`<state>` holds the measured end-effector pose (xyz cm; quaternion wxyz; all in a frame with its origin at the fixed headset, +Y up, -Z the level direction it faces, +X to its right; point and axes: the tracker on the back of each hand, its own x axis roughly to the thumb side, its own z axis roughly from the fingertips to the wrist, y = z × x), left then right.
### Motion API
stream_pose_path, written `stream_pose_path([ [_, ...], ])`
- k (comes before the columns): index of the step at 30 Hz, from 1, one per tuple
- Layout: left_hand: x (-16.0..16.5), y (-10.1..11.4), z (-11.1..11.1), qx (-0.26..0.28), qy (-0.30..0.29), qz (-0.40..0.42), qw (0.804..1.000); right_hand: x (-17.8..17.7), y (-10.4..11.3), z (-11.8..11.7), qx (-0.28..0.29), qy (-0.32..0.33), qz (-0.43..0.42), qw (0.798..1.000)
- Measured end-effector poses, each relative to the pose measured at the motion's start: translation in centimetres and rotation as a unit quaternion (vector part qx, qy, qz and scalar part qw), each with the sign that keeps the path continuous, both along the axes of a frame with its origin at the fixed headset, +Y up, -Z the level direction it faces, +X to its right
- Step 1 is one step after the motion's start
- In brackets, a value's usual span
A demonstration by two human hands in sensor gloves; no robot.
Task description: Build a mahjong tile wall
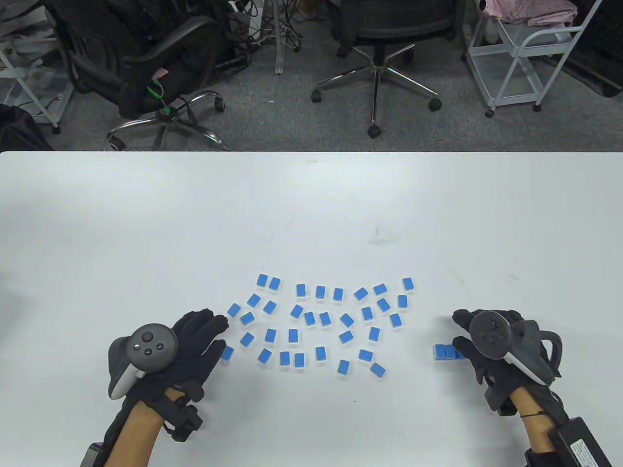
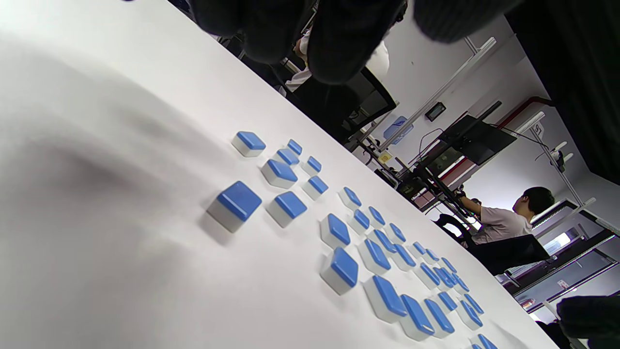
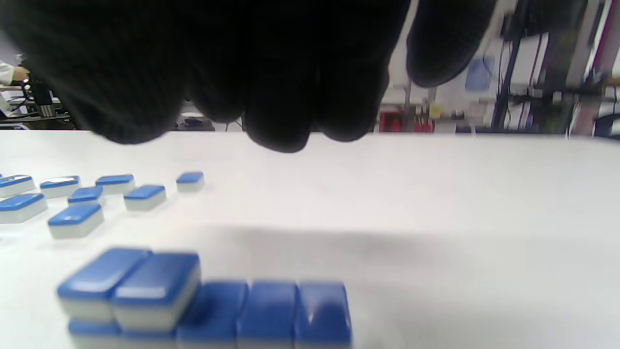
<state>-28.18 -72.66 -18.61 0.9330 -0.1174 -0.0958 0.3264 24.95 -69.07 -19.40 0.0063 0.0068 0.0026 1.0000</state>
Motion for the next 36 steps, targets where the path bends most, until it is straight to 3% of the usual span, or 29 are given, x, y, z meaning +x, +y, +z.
stream_pose_path([
  [4,0.0,0.1,-0.1,0.003,0.002,0.003,1.000,-5.4,1.9,-0.8,0.037,0.046,0.085,0.995],
  [7,0.0,0.1,-0.1,0.002,0.000,0.004,1.000,-8.7,2.0,-1.9,0.001,0.058,0.137,0.989],
  [14,0.0,0.1,-0.2,0.002,-0.002,0.007,1.000,-13.5,-2.7,-4.3,-0.071,0.071,0.259,0.961],
  [19,-0.1,0.3,-0.2,0.005,-0.004,0.006,1.000,-14.1,-4.5,-4.6,-0.064,0.071,0.283,0.954],
  [26,0.0,0.2,-0.3,0.004,-0.008,0.004,1.000,-14.0,-4.9,-4.5,-0.066,0.078,0.297,0.949],
  [36,0.1,0.2,-0.2,0.005,-0.008,0.004,1.000,-12.7,-5.1,-4.6,-0.118,0.079,0.255,0.956],
])
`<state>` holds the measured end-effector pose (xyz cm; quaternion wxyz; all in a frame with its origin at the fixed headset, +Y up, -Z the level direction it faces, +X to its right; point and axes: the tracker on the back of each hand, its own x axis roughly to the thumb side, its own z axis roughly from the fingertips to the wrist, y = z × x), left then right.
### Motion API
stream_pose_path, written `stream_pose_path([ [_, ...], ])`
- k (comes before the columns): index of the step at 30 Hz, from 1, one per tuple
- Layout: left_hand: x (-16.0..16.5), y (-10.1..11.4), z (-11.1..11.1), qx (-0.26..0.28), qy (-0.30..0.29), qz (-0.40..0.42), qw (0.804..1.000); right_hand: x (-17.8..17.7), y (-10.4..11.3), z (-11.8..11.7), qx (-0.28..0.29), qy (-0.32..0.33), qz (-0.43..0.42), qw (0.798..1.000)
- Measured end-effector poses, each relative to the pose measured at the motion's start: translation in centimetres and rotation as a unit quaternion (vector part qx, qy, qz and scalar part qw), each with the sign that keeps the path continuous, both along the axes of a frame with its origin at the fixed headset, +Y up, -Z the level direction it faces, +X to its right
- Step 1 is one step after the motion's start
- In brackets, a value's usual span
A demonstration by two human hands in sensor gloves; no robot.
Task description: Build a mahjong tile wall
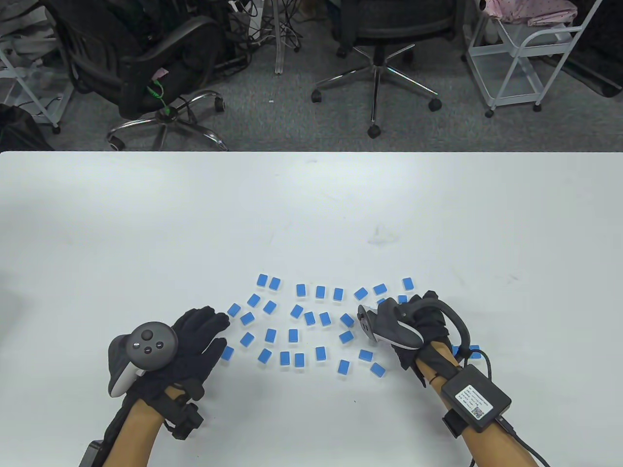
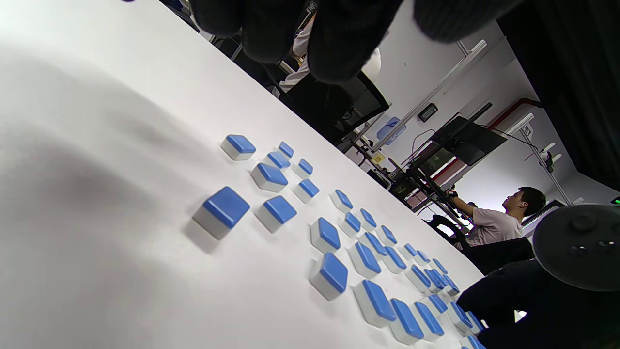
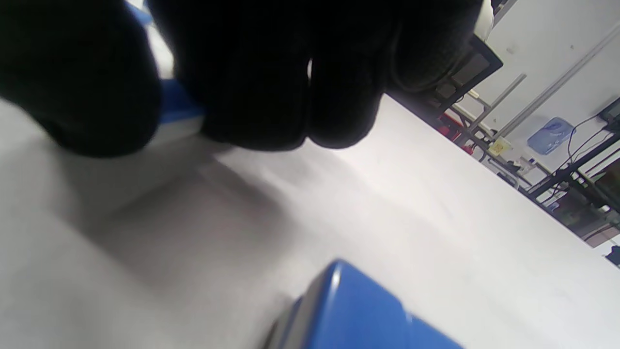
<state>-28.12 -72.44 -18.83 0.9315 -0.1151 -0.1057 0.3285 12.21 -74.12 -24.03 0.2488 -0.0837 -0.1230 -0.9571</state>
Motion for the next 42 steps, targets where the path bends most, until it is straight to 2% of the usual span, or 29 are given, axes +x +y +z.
stream_pose_path([
  [3,0.0,0.0,0.0,0.000,0.000,0.000,1.000,0.9,0.5,0.3,-0.002,-0.003,-0.009,1.000],
  [5,0.1,0.0,0.1,0.000,0.000,0.000,1.000,2.2,1.8,0.5,0.018,-0.017,-0.044,0.999],
  [7,0.1,-0.1,0.1,-0.002,-0.001,-0.001,1.000,4.6,3.8,0.7,0.042,-0.051,-0.088,0.994],
  [10,0.3,-0.1,0.1,-0.003,-0.005,-0.003,1.000,8.7,5.1,1.4,0.059,-0.097,-0.122,0.986],
  [13,0.5,-0.1,0.1,-0.002,-0.008,-0.006,1.000,12.6,4.6,2.7,0.052,-0.134,-0.141,0.980],
  [17,0.4,-0.1,0.1,0.000,-0.004,-0.009,1.000,15.0,2.9,4.4,0.050,-0.136,-0.140,0.979],
  [20,0.3,-0.4,0.0,-0.011,0.001,-0.003,1.000,15.3,1.3,5.0,0.048,-0.121,-0.148,0.980],
  [22,0.2,-0.7,0.0,-0.021,0.005,-0.003,1.000,15.1,0.9,5.2,0.026,-0.113,-0.157,0.981],
  [32,0.0,-0.7,0.0,-0.024,0.009,-0.004,1.000,14.1,1.2,5.3,0.060,-0.086,-0.124,0.987],
  [42,0.0,-0.5,0.1,-0.020,0.007,-0.004,1.000,13.6,0.9,5.3,0.055,-0.081,-0.111,0.989],
])
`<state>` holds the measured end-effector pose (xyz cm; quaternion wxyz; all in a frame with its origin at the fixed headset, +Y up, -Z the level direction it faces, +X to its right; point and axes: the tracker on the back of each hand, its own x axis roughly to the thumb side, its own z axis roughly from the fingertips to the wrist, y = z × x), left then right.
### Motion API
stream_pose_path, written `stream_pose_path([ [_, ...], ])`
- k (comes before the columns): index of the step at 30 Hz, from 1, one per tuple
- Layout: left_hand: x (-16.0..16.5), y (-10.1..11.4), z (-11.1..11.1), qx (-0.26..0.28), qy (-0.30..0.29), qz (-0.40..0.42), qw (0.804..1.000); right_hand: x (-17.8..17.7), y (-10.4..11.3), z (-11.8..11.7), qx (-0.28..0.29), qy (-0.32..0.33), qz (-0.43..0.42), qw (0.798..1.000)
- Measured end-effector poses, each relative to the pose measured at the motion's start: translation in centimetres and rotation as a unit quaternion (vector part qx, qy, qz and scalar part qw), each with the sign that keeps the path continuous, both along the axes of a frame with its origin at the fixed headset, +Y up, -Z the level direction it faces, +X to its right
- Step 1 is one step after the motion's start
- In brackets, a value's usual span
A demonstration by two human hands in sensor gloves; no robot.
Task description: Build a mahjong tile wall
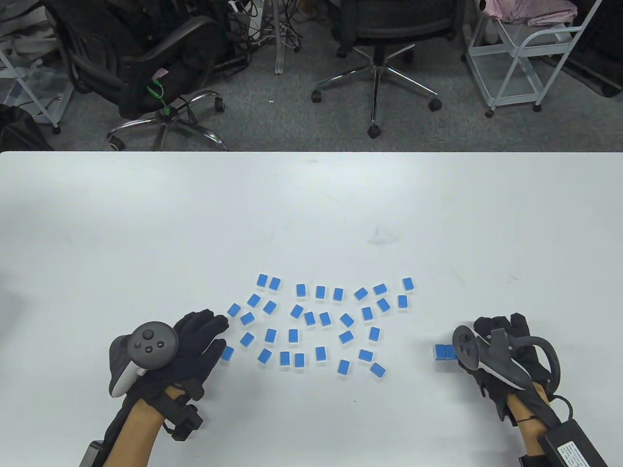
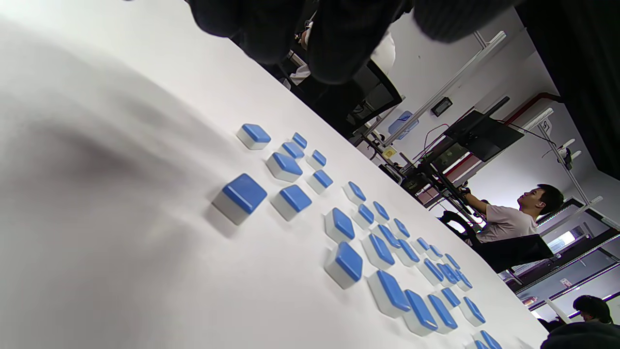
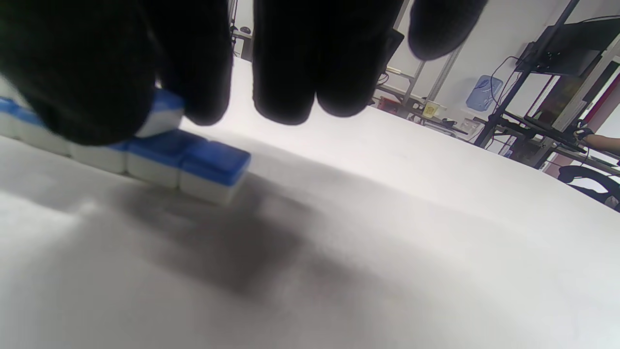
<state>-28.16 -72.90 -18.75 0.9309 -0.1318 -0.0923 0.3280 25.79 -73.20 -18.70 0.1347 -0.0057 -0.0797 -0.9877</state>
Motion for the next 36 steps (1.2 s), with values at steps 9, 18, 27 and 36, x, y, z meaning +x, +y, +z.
stream_pose_path([
  [9,-0.1,0.1,0.0,0.002,0.001,0.000,1.000,-0.2,-0.1,0.0,-0.003,0.007,-0.012,1.000],
  [18,-0.1,0.1,0.0,0.001,0.001,0.000,1.000,-0.2,-0.3,0.0,-0.004,0.011,-0.020,1.000],
  [27,-0.1,0.1,0.1,0.000,0.001,-0.002,1.000,-0.1,-0.1,0.1,-0.015,0.009,-0.035,0.999],
  [36,-0.1,0.2,0.0,0.006,0.001,-0.001,1.000,0.6,2.5,-0.8,0.021,-0.026,-0.118,0.992],
])
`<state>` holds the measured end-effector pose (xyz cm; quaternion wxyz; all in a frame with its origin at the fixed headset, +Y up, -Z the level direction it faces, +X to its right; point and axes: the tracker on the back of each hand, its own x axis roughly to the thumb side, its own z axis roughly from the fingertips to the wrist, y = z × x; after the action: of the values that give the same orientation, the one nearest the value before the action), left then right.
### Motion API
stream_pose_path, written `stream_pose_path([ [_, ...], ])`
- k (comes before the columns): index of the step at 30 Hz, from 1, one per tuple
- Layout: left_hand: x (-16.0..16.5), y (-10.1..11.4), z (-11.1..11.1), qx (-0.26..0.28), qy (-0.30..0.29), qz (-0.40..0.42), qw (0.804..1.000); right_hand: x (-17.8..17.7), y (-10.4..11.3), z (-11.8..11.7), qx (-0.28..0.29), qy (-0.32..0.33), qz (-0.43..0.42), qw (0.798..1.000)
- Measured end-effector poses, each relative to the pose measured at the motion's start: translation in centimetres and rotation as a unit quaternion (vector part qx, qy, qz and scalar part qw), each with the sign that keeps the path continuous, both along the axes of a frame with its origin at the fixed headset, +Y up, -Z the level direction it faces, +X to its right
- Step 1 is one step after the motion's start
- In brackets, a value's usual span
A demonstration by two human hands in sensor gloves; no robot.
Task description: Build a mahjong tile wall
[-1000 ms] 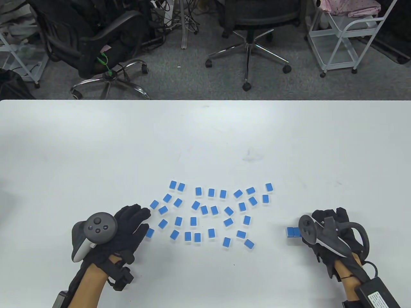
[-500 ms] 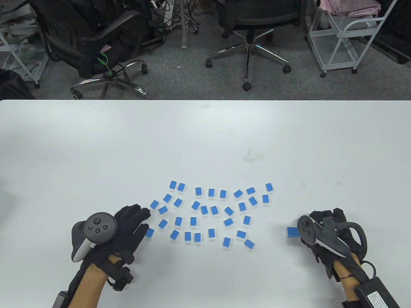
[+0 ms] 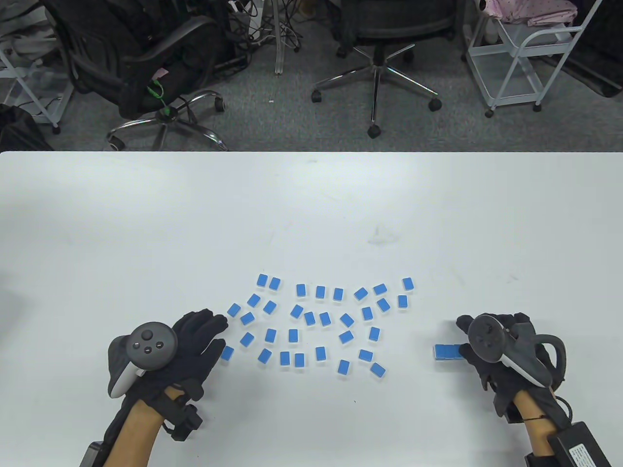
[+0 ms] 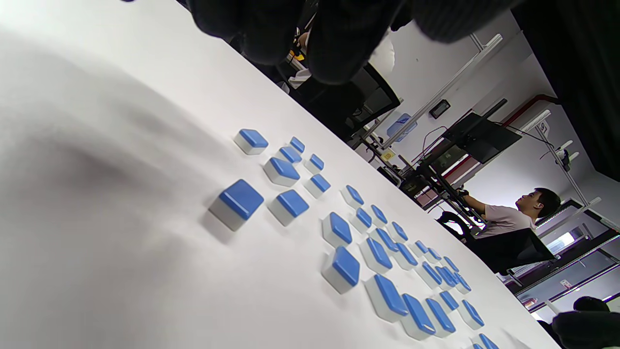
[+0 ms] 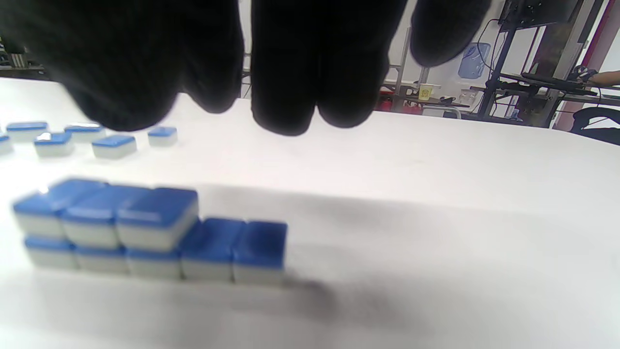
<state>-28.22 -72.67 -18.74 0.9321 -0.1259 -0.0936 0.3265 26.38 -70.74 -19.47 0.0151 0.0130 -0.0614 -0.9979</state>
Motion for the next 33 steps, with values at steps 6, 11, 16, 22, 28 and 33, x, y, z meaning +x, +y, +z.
stream_pose_path([
  [6,0.2,-0.1,-0.1,0.000,-0.005,0.001,1.000,-6.4,1.5,-3.5,0.002,0.042,0.099,0.994],
  [11,0.0,0.1,0.0,0.000,-0.001,0.005,1.000,-11.1,0.0,-7.5,-0.066,0.020,0.164,0.984],
  [16,-0.1,0.2,-0.1,0.002,-0.003,0.003,1.000,-13.4,-2.6,-9.1,-0.082,0.016,0.230,0.970],
  [22,0.0,0.2,-0.1,0.006,-0.006,0.004,1.000,-13.8,-3.8,-9.2,-0.062,0.015,0.229,0.971],
  [28,0.1,0.2,-0.2,0.004,-0.007,0.003,1.000,-12.8,-2.5,-7.8,-0.095,0.048,0.221,0.969],
  [33,0.1,0.2,-0.1,0.005,-0.009,0.000,1.000,-8.3,0.9,-6.3,-0.071,0.020,0.117,0.990],
])
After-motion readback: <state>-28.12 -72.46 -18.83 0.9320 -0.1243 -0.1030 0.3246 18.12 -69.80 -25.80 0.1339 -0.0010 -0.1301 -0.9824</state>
